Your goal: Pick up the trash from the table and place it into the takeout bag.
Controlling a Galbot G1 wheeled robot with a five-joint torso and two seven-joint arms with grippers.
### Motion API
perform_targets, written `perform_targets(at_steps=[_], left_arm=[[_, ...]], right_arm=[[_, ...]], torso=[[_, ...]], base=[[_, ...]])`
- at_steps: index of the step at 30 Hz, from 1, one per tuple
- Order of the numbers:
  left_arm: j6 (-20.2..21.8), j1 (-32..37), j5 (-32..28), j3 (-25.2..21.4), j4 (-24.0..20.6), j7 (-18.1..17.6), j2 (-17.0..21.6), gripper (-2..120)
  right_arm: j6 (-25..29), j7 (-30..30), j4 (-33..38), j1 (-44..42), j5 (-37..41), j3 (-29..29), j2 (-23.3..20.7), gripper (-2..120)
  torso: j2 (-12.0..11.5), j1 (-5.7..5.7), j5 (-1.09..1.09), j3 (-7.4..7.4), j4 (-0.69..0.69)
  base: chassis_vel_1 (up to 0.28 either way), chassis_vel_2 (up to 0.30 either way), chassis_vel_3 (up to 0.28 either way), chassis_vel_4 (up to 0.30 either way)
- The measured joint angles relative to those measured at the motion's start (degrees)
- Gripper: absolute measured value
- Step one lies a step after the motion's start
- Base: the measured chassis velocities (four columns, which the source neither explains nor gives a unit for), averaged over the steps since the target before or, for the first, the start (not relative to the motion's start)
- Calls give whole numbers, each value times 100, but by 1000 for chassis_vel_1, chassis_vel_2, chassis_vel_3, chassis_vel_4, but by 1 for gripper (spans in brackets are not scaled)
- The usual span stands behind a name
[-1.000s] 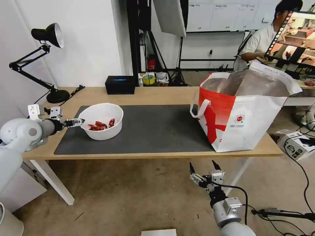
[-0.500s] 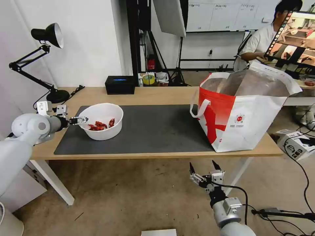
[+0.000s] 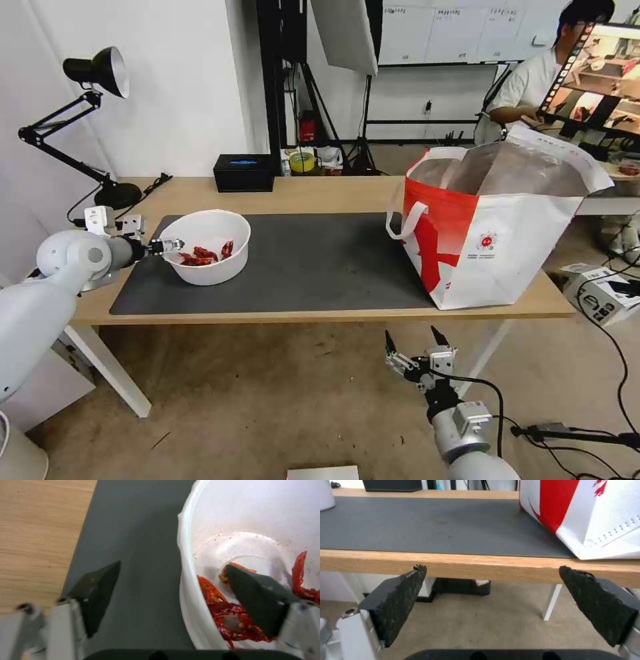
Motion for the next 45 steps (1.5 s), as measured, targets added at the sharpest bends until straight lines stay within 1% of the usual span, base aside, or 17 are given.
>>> perform_targets(at_steps=[3, 6, 8, 10, 11, 13, 14, 17, 18, 22, 26, 31, 36, 40, 42, 43, 45], left_arm=[[0, 0, 2, 3, -3, 1, -2, 76], [-2, -36, 15, 71, -9, -1, -1, 58], [-3, -45, 17, 84, -6, -7, -4, 56], [-8, -48, 20, 106, 2, -26, -10, 44], [-8, -48, 20, 106, 2, -26, -10, 44], [-10, -48, 22, 107, 13, -30, -14, 34], [-10, -48, 22, 107, 13, -30, -14, 34], [-12, -16, -81, 46, 22, -30, -30, 21], [-12, -16, -81, 46, 22, -30, -30, 21], [-87, 97, -221, -76, -29, -56, -42, 1], [-167, 246, -610, -272, -161, -87, -39, 0], [-256, 306, -840, -464, -320, -148, -19, 0], [-297, 117, -1097, -554, -591, -194, 62, 0], [-301, -341, -1362, -426, -846, -290, 121, 0], [-302, -762, -1528, -209, -971, -364, 120, 0], [-302, -762, -1528, -209, -971, -364, 120, 0], [-307, -1238, -1680, 68, -1083, -468, 58, 0]], right_arm=[[0, 0, 0, 0, 0, 0, 0, 100], [0, 0, 0, 0, 0, 0, 0, 100], [0, 0, 0, 0, 0, 0, 0, 100], [0, 0, 0, 0, 0, 0, 0, 100], [0, 0, 0, 0, 0, 0, 0, 100], [0, 0, 0, 0, 0, 0, 0, 100], [0, 0, 0, 0, 0, 0, 0, 100], [0, 0, 0, 0, 0, 0, 0, 100], [0, 0, 0, 0, 0, 0, 0, 100], [0, 0, 0, 0, 0, 0, 0, 100], [0, 0, 0, 0, 0, 0, 0, 100], [0, 0, 0, 0, 0, 0, 0, 100], [0, -1, 0, 0, 0, 0, 0, 100], [0, 0, 0, 0, 0, 0, 0, 100], [0, 0, 0, 0, 0, 0, 0, 100], [0, 0, 0, 0, 0, 0, 0, 100], [0, 0, 0, 0, 0, 0, 0, 100]], torso=[[0, 0, 0, 0, 0], [0, 0, 0, 0, 0], [0, 0, 0, 0, 0], [0, 0, 1, 0, 0], [0, 0, 1, 0, 0], [0, 0, 1, 0, 0], [0, 0, 1, 0, 0], [0, 0, 0, 0, 0], [0, 0, 0, 0, 0], [0, 0, 0, 0, 0], [0, 0, -1, 0, 0], [0, 0, -1, 0, 1], [-1, 0, 0, 0, 1], [0, 0, 0, 0, 1], [-1, 0, 1, 0, 0], [-1, 0, 1, 0, 0], [-1, 0, 1, 0, 0]], base=[[0, 0, 0, 0], [0, 0, 0, 0], [0, 0, 0, 0], [0, 0, 0, 0], [0, 0, 0, 0], [0, 0, 0, 0], [0, 0, 0, 0], [0, 0, 0, 0], [0, 0, 0, 0], [0, 0, 0, 0], [0, 0, 0, 0], [0, 0, 0, 0], [0, 0, 0, 0], [0, 0, 0, 0], [0, 0, 0, 0], [0, 0, 0, 0], [0, 0, 0, 0]])
